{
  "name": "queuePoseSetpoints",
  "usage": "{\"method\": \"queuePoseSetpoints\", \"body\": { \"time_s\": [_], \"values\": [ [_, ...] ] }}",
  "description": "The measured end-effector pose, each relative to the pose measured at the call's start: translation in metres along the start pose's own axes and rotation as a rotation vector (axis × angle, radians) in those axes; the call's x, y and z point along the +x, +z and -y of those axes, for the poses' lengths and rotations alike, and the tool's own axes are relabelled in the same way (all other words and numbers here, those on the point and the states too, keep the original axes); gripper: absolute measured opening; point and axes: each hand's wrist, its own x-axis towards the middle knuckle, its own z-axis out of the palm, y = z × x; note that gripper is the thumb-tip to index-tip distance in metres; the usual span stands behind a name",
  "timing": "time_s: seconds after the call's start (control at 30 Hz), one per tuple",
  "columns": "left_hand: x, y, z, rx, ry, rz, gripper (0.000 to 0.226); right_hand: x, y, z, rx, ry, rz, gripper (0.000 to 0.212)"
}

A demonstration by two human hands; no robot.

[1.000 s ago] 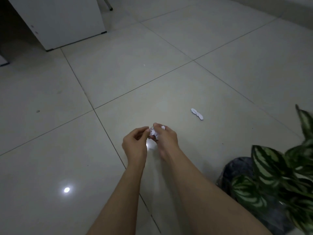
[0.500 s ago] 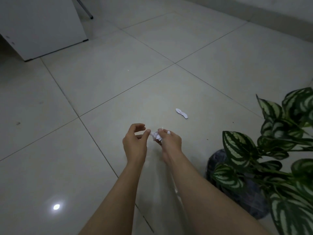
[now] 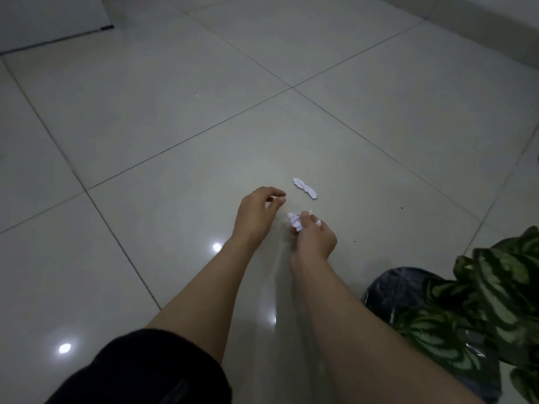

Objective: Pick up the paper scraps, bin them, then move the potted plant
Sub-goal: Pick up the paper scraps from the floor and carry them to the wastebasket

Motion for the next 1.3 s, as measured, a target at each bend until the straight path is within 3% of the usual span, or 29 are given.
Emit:
{"method": "queuePoseSetpoints", "body": {
  "time_s": [0.27, 0.37, 0.53, 0.7, 0.8, 0.9, 1.03, 1.2, 1.3],
  "values": [
    [0.053, 0.032, -0.004, 0.411, 0.172, 0.484, 0.047, 0.023, -0.01, -0.005, -0.047, -0.074, -0.063, 0.016],
    [0.06, 0.04, 0.002, 0.639, 0.168, 0.542, 0.052, 0.025, -0.012, -0.002, -0.063, -0.099, -0.033, 0.017],
    [0.036, 0.025, 0.018, 0.698, 0.317, 0.281, 0.033, 0.02, -0.012, -0.007, -0.063, -0.102, -0.001, 0.009],
    [-0.014, 0.0, 0.031, 0.48, 0.109, 0.033, 0.016, -0.006, -0.015, -0.017, -0.01, -0.03, 0.066, 0.016],
    [-0.038, -0.013, 0.02, 0.163, -0.094, -0.115, 0.017, -0.026, -0.022, -0.019, -0.006, -0.009, 0.131, 0.01],
    [-0.058, -0.025, 0.004, -0.13, -0.223, -0.212, 0.016, -0.046, -0.028, -0.018, -0.025, -0.007, 0.205, 0.02],
    [-0.091, -0.039, -0.026, -0.3, -0.239, -0.332, 0.009, -0.079, -0.037, -0.002, -0.044, -0.041, 0.322, 0.023],
    [-0.142, -0.063, -0.072, -0.399, -0.225, -0.444, 0.009, -0.133, -0.054, 0.028, -0.07, -0.091, 0.44, 0.005],
    [-0.164, -0.083, -0.098, -0.42, -0.195, -0.471, 0.01, -0.162, -0.061, 0.046, -0.104, -0.129, 0.515, 0.007]
  ]
}}
